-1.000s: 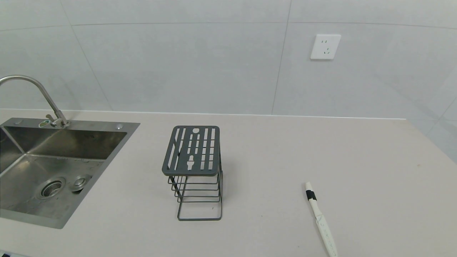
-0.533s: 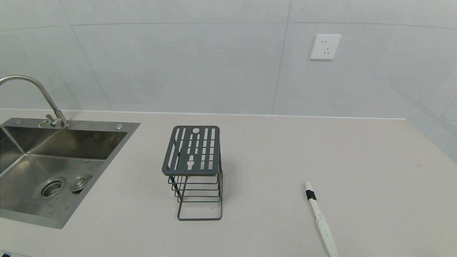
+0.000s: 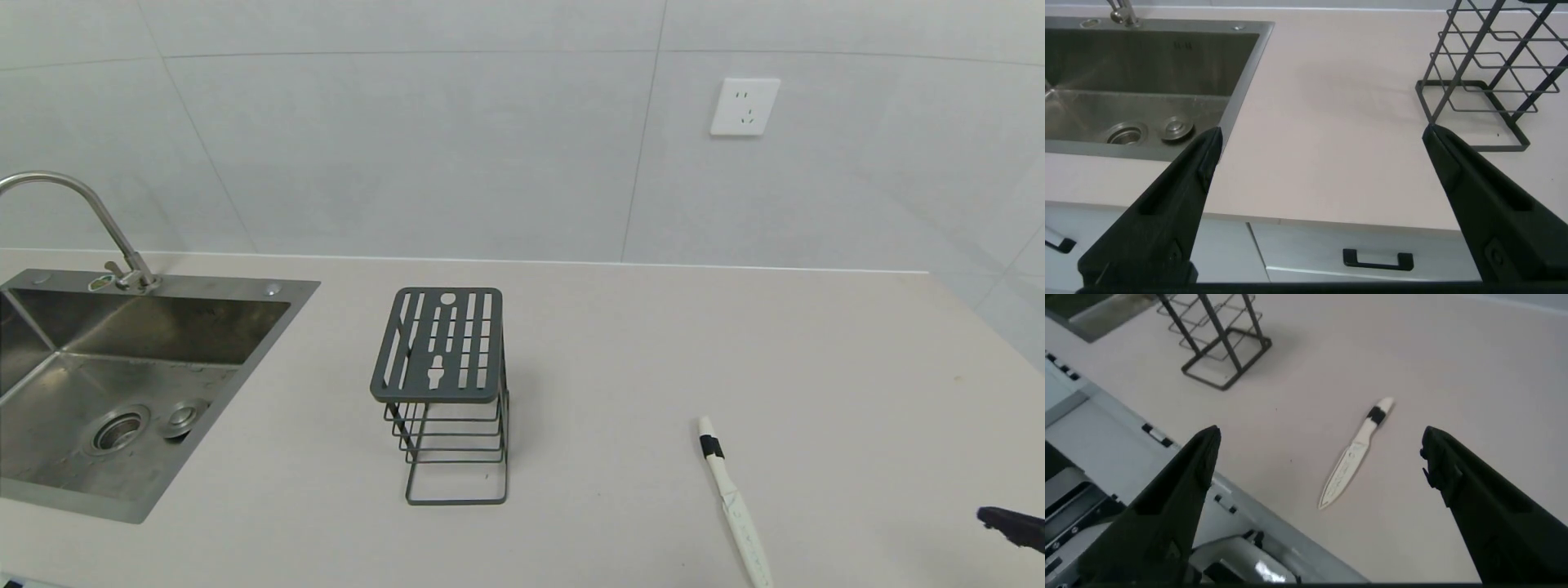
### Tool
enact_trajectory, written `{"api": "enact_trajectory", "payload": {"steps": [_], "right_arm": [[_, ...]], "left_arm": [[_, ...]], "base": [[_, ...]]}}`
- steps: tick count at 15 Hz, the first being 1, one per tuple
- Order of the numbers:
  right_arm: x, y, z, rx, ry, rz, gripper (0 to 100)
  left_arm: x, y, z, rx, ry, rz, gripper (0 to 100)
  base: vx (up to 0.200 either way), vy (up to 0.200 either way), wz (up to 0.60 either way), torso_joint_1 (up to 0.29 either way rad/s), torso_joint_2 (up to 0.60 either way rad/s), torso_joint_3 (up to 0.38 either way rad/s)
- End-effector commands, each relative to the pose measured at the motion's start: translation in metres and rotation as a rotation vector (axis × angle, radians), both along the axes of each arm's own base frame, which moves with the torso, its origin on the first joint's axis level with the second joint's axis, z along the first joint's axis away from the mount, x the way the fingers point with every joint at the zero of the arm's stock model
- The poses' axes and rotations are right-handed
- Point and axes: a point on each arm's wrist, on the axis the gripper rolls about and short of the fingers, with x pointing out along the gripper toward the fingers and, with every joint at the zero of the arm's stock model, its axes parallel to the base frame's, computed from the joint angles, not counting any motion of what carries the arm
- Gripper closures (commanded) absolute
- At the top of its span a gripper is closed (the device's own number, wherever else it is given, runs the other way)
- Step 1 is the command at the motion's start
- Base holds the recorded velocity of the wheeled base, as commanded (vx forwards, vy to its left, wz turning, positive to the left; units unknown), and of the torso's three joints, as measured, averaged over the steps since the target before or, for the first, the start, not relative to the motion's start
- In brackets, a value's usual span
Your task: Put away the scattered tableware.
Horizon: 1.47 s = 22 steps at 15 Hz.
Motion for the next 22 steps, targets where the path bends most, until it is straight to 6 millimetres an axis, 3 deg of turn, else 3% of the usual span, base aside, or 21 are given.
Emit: {"api": "enact_trajectory", "payload": {"steps": [1, 12, 16, 22], "right_arm": [[0.027, 0.006, -0.009, -0.054, 0.161, 0.027, 0], [0.092, 0.035, -0.042, -0.240, 0.387, 0.003, 0], [0.136, 0.044, -0.050, -0.280, 0.475, -0.128, 0], [0.159, 0.056, -0.060, -0.317, 0.486, -0.142, 0]], "left_arm": [[0.000, 0.000, 0.000, 0.000, 0.001, 0.001, 0], [0.000, 0.000, 0.000, -0.002, 0.001, 0.001, 0], [0.000, 0.000, 0.000, -0.003, 0.001, 0.002, 0], [0.000, 0.000, 0.000, -0.003, 0.001, 0.002, 0]], "base": [[0.000, 0.000, 0.00, 0.000, 0.00, 0.000], [0.000, 0.000, 0.00, 0.000, 0.00, 0.000], [0.000, 0.000, 0.00, 0.000, 0.00, 0.000], [0.000, 0.000, 0.00, 0.000, 0.00, 0.000]]}}
